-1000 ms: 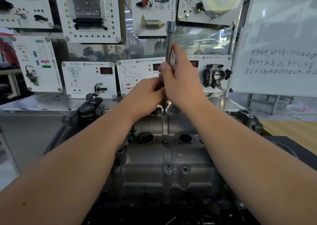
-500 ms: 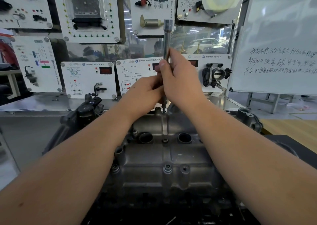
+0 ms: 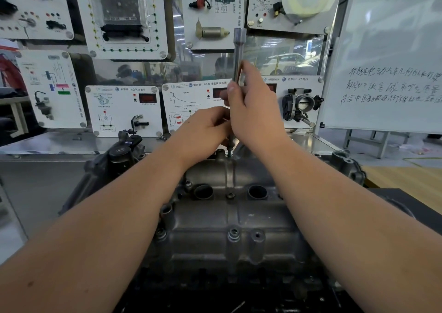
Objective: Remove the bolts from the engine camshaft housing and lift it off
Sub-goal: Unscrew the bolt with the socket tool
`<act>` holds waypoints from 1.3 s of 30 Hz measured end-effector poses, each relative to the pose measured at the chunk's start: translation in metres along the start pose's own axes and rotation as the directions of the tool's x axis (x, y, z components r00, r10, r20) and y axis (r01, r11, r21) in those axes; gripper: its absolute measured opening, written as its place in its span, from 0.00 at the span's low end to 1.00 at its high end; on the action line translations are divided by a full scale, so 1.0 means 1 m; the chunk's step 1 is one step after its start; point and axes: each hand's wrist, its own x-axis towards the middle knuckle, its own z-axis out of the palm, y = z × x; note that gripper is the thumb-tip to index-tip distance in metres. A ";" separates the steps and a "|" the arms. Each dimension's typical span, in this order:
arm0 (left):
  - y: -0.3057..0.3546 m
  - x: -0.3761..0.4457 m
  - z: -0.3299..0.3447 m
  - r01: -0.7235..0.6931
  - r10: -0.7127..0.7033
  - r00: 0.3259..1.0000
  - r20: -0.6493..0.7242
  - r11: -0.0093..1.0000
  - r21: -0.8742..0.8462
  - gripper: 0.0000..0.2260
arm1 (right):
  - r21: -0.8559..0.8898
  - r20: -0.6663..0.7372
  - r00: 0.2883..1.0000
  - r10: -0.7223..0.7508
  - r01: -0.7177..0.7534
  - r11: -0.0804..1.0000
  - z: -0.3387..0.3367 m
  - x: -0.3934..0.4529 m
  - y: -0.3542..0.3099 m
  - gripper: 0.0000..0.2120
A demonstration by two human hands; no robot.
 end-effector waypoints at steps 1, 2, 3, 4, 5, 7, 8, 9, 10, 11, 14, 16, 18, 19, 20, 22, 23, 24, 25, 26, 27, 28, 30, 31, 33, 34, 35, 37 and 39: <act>0.000 0.000 0.000 -0.004 0.004 1.000 0.006 1.000 0.006 0.07 | 0.015 0.002 1.000 0.017 -0.017 1.000 0.000 -0.001 0.000 0.22; 0.000 0.000 0.000 -0.012 0.012 1.000 0.008 1.000 0.020 0.07 | 0.027 0.006 1.000 0.025 -0.025 0.999 0.000 -0.001 0.000 0.23; 0.001 -0.001 -0.001 -0.021 0.021 1.000 0.008 0.999 0.032 0.06 | 0.026 0.008 1.000 0.024 -0.024 0.999 0.000 -0.002 0.000 0.23; 0.001 -0.001 -0.002 -0.026 0.026 1.000 0.007 0.999 0.035 0.06 | 0.016 0.009 1.000 0.012 -0.012 1.000 0.000 -0.002 0.000 0.21; 0.000 0.000 -0.003 -0.031 0.031 0.999 0.009 0.999 0.035 0.06 | -0.005 0.007 1.000 -0.005 0.005 1.000 0.000 -0.003 -0.001 0.19; 0.001 0.001 -0.003 -0.036 0.036 0.999 0.012 0.998 0.042 0.07 | -0.037 0.005 1.000 -0.029 0.029 0.999 -0.001 -0.003 -0.003 0.15; 0.001 0.001 -0.003 -0.032 0.031 0.999 0.007 0.999 0.044 0.08 | -0.049 0.009 0.999 -0.033 0.033 0.998 -0.001 -0.003 -0.003 0.12; 0.000 0.001 -0.002 -0.026 0.026 1.000 0.000 0.999 0.044 0.09 | -0.060 0.018 0.999 -0.032 0.033 0.998 -0.001 -0.003 -0.004 0.10; -0.001 0.002 -0.002 -0.023 0.023 1.000 -0.005 0.999 0.045 0.09 | -0.061 0.030 0.999 -0.029 0.031 0.998 -0.001 -0.002 -0.003 0.09; -0.002 0.002 -0.001 -0.020 0.020 1.000 -0.005 0.999 0.043 0.08 | -0.054 0.041 0.999 -0.028 0.030 0.998 -0.001 -0.002 -0.003 0.09; -0.003 0.001 0.000 -0.001 0.001 1.000 0.005 1.000 -0.002 0.08 | -0.052 0.052 0.999 -0.011 0.014 0.999 0.000 -0.002 -0.003 0.17; -0.003 0.001 0.000 -0.004 0.004 1.000 0.019 1.000 -0.004 0.08 | -0.052 0.044 0.999 -0.001 0.004 0.999 0.000 -0.002 -0.003 0.21; -0.003 0.001 -0.001 -0.020 0.020 1.000 0.017 1.000 0.019 0.07 | -0.037 0.041 0.999 0.014 -0.012 0.999 0.000 -0.002 -0.002 0.21; -0.004 0.001 -0.002 -0.029 0.029 1.000 0.013 0.999 0.025 0.06 | -0.031 0.044 0.999 0.017 -0.016 0.999 0.000 -0.002 -0.002 0.19; -0.004 0.002 -0.003 -0.035 0.035 0.999 0.010 0.999 0.024 0.05 | -0.032 0.044 0.999 0.011 -0.010 0.999 0.000 -0.002 -0.002 0.18; -0.004 0.003 -0.003 -0.035 0.034 0.999 0.019 0.999 0.014 0.05 | -0.050 0.032 0.999 -0.019 0.020 0.999 0.000 -0.004 -0.003 0.13; -0.003 0.003 -0.003 -0.031 0.030 0.999 0.022 0.999 0.015 0.06 | -0.064 0.024 0.999 -0.031 0.032 0.997 -0.001 -0.004 -0.004 0.11; -0.003 0.004 -0.003 -0.028 0.028 0.999 0.019 0.999 0.018 0.07 | -0.079 0.022 0.999 -0.038 0.040 0.996 -0.002 -0.004 -0.004 0.10; -0.003 0.004 -0.002 -0.030 0.030 0.999 0.016 0.999 0.016 0.08 | -0.090 0.027 0.999 -0.040 0.043 0.995 -0.002 -0.003 -0.004 0.10; -0.003 0.003 -0.002 -0.034 0.033 0.999 0.013 0.999 0.012 0.09 | -0.089 0.037 0.999 -0.039 0.042 0.995 -0.002 -0.003 -0.004 0.10; -0.003 0.003 -0.001 -0.035 0.035 0.999 0.011 0.999 0.006 0.10 | -0.080 0.050 0.998 -0.036 0.040 0.996 -0.002 -0.003 -0.004 0.10; -0.003 0.003 -0.001 -0.032 0.032 0.999 0.010 0.999 -0.003 0.11 | -0.073 0.059 0.998 -0.030 0.034 0.997 -0.001 -0.003 -0.004 0.12; -0.004 0.002 0.001 -0.015 0.015 1.000 0.009 0.999 -0.028 0.10 | -0.076 0.065 0.998 -0.017 0.022 0.997 -0.001 -0.003 -0.004 0.19; -0.004 0.001 0.001 -0.011 0.011 1.000 0.009 0.999 -0.030 0.10 | -0.075 0.064 0.998 -0.010 0.015 0.997 -0.001 -0.003 -0.004 0.21; -0.004 0.001 0.000 -0.017 0.017 1.000 0.010 1.000 0.006 0.10 | -0.061 0.060 0.998 0.007 -0.003 0.998 -0.002 -0.003 -0.004 0.24; -0.003 0.001 -0.001 -0.026 0.025 1.000 0.012 0.999 0.025 0.10 | -0.054 0.058 0.998 0.012 -0.009 0.999 -0.001 -0.003 -0.003 0.24; -0.003 0.001 -0.001 -0.031 0.031 0.999 0.015 0.999 0.030 0.09 | -0.053 0.056 0.998 0.010 -0.007 0.999 -0.001 -0.002 -0.002 0.23; -0.003 0.002 -0.003 -0.032 0.031 0.999 0.024 0.999 0.025 0.07 | -0.068 0.053 0.999 -0.011 0.015 0.998 -0.001 -0.003 -0.003 0.20; -0.002 0.002 -0.002 -0.029 0.029 0.999 0.028 0.999 0.025 0.07 | -0.094 0.043 0.998 -0.040 0.044 0.995 -0.002 -0.004 -0.004 0.13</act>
